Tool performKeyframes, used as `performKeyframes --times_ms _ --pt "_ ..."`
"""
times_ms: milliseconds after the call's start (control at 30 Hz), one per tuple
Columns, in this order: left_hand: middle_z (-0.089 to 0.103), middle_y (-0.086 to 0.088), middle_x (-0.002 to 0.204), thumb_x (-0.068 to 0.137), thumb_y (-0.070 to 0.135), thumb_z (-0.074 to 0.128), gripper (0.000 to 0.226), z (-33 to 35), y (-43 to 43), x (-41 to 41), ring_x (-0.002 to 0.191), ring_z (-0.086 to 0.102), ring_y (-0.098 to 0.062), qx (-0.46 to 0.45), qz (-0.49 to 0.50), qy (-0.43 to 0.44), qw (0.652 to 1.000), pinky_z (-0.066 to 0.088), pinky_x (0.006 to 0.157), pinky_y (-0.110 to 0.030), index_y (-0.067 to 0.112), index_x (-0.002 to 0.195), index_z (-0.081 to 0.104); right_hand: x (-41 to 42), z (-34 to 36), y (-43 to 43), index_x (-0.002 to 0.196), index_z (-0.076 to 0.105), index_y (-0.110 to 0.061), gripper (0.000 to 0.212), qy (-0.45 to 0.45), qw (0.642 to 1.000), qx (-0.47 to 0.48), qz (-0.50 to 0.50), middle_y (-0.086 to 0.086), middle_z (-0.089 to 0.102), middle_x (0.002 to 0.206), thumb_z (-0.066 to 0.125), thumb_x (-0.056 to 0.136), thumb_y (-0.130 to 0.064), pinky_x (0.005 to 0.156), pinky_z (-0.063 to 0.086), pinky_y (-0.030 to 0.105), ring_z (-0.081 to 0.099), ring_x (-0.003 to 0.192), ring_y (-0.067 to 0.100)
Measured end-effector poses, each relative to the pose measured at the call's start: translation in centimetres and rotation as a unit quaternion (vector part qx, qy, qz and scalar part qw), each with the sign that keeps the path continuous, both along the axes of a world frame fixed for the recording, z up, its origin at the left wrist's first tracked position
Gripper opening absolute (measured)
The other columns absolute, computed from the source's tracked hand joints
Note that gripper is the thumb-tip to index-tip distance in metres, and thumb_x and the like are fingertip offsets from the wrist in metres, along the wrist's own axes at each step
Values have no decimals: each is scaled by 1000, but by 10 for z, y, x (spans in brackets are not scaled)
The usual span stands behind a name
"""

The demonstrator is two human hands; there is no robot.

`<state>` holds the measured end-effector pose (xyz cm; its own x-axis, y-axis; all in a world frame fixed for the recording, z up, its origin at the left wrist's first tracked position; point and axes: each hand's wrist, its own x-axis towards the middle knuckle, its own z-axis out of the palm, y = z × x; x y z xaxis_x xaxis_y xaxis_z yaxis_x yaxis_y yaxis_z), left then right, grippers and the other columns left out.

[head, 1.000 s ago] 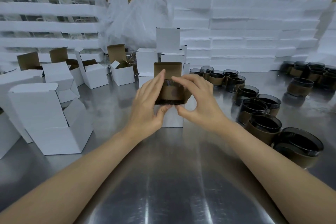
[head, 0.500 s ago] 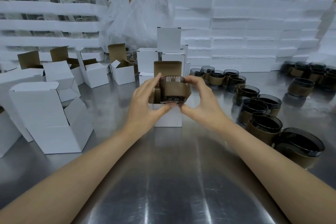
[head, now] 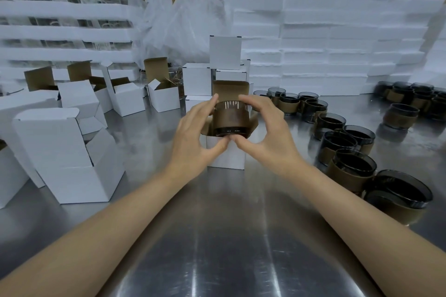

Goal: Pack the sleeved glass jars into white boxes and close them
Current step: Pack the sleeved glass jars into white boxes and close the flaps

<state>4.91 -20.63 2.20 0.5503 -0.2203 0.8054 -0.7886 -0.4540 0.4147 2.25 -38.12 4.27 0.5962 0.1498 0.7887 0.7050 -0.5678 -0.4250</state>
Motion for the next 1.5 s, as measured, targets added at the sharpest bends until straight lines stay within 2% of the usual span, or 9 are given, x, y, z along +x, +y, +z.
performKeyframes --times_ms 233,433,633,767,900,1033,1167,1300,1500 --pt "49 2 132 78 21 75 67 -2 1 1 113 53 -1 -33 -23 20 999 46 99 -41 23 136 42 -2 3 -1 141 37 -19 77 33 999 -11 17 -7 44 138 76 76 -10 113 28 42 38 131 2" --pt "50 3 135 81 20 72 66 -2 0 1 122 53 -10 -81 -57 47 994 48 100 -36 44 128 34 -1 1 -7 141 41 -20 69 95 995 15 1 -11 50 134 71 80 -8 114 24 44 40 132 15" --pt "54 8 131 80 21 72 62 -3 4 5 121 55 -14 -56 -53 70 995 39 105 -53 26 134 41 -5 5 0 133 53 -15 63 21 1000 -5 -13 -3 52 130 77 75 -12 111 26 48 45 126 13" --pt "55 37 111 78 32 67 62 -5 5 7 102 56 9 -10 -18 57 998 15 120 -43 17 135 46 -10 7 7 129 56 -15 62 -24 1000 -19 7 -6 46 123 80 72 -13 108 29 46 44 120 9" --pt "42 37 126 77 38 60 65 -7 4 8 116 20 36 -1 -19 19 1000 1 116 -15 20 137 43 -12 9 13 127 57 -19 60 -59 997 -32 26 -7 43 121 80 71 -16 100 37 51 40 116 -3" --pt "36 48 124 77 40 60 66 -5 3 5 119 12 36 -2 -11 30 999 12 120 -35 27 138 39 -10 7 13 130 52 -21 64 -64 996 -40 37 -5 41 121 78 73 -13 93 42 55 42 116 5" --pt "44 41 126 78 31 65 68 -1 4 3 113 44 19 -40 -13 42 998 31 110 -58 18 140 40 -5 6 4 138 39 -27 71 -21 999 -40 11 -5 42 127 74 77 -16 107 32 47 40 124 7" --pt "45 6 143 81 27 66 71 -1 2 1 133 42 -10 -50 -11 23 998 37 106 -57 18 144 34 0 1 -4 142 37 -27 67 64 997 -28 -16 -10 49 135 70 84 -20 115 16 35 32 138 11" --pt "44 4 144 81 19 70 69 -1 1 1 132 44 -18 -43 -22 22 999 44 100 -54 15 142 39 3 -2 -4 143 42 -18 62 122 992 -23 -24 -9 47 138 68 86 -16 116 19 41 34 136 8"
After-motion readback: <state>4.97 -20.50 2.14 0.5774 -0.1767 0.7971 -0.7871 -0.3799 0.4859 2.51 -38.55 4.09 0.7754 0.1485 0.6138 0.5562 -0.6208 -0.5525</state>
